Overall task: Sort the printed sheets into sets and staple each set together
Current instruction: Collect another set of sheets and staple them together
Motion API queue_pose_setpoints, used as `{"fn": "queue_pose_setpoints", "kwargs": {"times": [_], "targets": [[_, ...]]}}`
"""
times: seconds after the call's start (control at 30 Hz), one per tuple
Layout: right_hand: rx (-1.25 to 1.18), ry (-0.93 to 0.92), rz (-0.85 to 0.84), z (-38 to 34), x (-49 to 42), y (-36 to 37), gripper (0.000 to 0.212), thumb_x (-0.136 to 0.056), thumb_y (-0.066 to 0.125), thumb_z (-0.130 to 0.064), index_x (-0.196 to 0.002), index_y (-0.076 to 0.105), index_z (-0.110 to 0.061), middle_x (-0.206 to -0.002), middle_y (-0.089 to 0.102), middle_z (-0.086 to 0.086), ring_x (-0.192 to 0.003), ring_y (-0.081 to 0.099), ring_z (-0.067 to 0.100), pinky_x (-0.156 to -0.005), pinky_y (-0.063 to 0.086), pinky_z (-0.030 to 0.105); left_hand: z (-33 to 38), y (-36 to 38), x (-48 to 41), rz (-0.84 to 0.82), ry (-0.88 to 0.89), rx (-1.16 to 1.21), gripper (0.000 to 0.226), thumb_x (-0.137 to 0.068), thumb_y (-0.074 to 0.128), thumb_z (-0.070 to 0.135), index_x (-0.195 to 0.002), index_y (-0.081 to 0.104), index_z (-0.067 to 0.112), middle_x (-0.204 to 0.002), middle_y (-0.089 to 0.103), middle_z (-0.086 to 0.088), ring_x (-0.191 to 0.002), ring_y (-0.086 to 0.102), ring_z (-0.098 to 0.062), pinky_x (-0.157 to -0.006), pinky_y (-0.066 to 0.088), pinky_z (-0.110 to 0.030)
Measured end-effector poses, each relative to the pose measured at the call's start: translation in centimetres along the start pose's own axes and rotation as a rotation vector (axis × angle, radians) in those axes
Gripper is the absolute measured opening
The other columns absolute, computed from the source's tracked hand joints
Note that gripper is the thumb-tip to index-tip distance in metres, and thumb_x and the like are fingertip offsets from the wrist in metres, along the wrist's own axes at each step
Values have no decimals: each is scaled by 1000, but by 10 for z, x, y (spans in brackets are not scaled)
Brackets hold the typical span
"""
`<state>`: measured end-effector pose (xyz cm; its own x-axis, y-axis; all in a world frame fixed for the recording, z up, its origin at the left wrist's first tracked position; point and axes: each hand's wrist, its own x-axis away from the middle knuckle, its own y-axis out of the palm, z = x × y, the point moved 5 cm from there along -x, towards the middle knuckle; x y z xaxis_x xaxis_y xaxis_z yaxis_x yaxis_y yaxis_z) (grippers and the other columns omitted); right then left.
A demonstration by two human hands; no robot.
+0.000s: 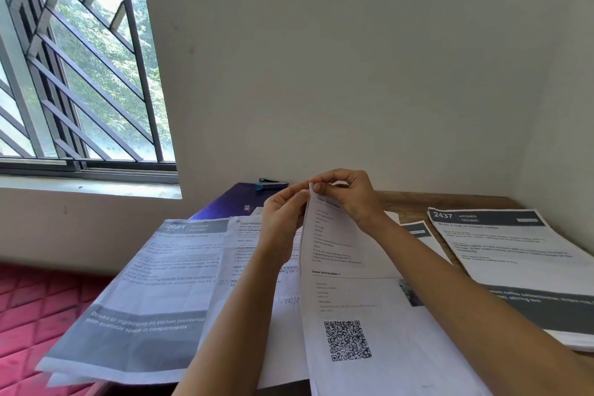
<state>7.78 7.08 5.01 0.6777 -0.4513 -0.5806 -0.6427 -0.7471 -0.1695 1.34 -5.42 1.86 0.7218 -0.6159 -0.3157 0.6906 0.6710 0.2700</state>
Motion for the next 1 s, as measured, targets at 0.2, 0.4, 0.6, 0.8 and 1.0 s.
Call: {"fn": "queue_pose_setpoints", "kwargs": {"times": [0.2,0.4,0.6,0.8,1.0], "targets": [[-1,-13,-5,1,0,0,10,-78,77,-22,-86,78,-18,-89,72,1,-81,69,22,-75,55,41,1,1,1,-29,3,42,18,-95,55,10,-102,72,10,-83,72,-10,-78,68,-24,-72,58,-32],[-14,3,-21,3,-1,0,12,-78,77,-24,-89,78,-18,-92,74,1,-81,70,23,-77,55,41,0,0,-1,-19,11,38,24,-94,59,12,-115,66,3,-90,72,-15,-81,69,-27,-72,59,-32],[-25,-4,-51,1,0,1,14,-78,75,-22,-91,77,-15,-93,74,1,-82,70,19,-71,54,29,-4,-3,-6,19,-16,23,36,-92,63,13,-126,56,1,-92,73,-14,-87,70,-29,-79,58,-39],[-2,-25,-72,1,-1,2,13,-80,75,-20,-92,77,-14,-95,73,2,-84,69,19,-72,54,29,-4,-4,-6,40,-7,20,37,-92,62,11,-127,54,1,-86,73,-11,-83,70,-27,-73,58,-35],[36,-44,-89,-4,-2,2,10,-79,75,-25,-86,77,-19,-92,74,2,-88,67,26,-79,55,41,2,-2,-3,56,45,-6,39,-88,67,11,-125,54,9,-79,75,-4,-75,72,-17,-69,59,-28]]}}
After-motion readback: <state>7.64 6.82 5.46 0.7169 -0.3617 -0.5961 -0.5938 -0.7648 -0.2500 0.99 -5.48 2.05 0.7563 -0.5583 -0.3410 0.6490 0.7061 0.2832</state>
